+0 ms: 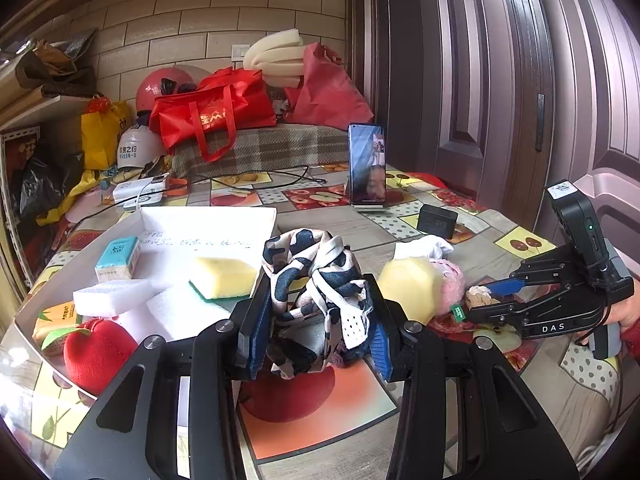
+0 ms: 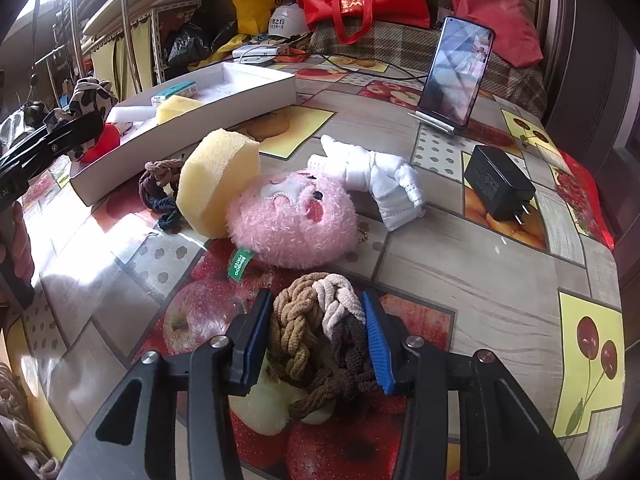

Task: Organize soft objects
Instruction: 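Carry the cloth and rope over the white tray and open both tools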

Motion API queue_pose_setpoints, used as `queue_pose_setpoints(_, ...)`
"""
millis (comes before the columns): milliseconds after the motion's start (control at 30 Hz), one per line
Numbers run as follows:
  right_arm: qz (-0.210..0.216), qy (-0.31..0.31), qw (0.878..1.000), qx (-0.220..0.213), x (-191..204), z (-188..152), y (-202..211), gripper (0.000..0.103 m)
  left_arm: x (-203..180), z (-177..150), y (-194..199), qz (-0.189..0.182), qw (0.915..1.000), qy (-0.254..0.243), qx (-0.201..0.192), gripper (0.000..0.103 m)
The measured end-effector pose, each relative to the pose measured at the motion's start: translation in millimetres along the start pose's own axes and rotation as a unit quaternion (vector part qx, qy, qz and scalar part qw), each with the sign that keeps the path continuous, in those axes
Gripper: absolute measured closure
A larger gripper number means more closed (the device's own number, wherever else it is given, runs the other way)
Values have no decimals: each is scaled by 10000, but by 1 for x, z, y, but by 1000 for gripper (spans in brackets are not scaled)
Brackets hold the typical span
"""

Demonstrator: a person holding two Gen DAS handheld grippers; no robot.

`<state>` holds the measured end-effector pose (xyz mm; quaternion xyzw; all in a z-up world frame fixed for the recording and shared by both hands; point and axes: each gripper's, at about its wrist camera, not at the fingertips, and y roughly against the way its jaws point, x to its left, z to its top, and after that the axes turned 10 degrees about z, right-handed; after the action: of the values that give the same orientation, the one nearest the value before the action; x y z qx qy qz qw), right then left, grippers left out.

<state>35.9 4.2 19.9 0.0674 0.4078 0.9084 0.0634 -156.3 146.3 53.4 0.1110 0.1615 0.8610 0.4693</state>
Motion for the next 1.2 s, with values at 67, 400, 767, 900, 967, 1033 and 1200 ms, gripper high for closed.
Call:
queue_pose_setpoints(67, -93, 100, 9998, -131, 4, 0, 5, 70, 0, 0, 0, -7, 10000, 0, -6, 62)
queue_pose_setpoints(400, -1167, -648, 9516, -2769, -12, -10, 83, 69, 1, 3, 22, 423, 9978, 18, -502, 62)
queue_pose_setpoints(767, -1174, -425, 9574, -2603, -4, -4, 72, 69, 3, 4, 19, 435, 9979, -8, -489, 62)
queue_pose_setpoints(900, -1149, -332, 9579, -2610, 2, -2, 70, 69, 3, 4, 20, 436, 9978, -6, -495, 62)
queue_pose_setpoints(967, -1113, -309, 9578, -2632, 5, 0, 69, 69, 4, 4, 20, 455, 9977, 0, -499, 62)
queue_pose_setpoints(1033, -1065, -264, 9577, -2659, 10, 2, 66, 69, 5, 3, 21, 531, 9972, 47, -528, 62)
queue_pose_setpoints(1200, -845, 61, 9610, -2634, 34, 16, 50, 69, 19, 3, 25, 975, 9923, 117, -749, 62)
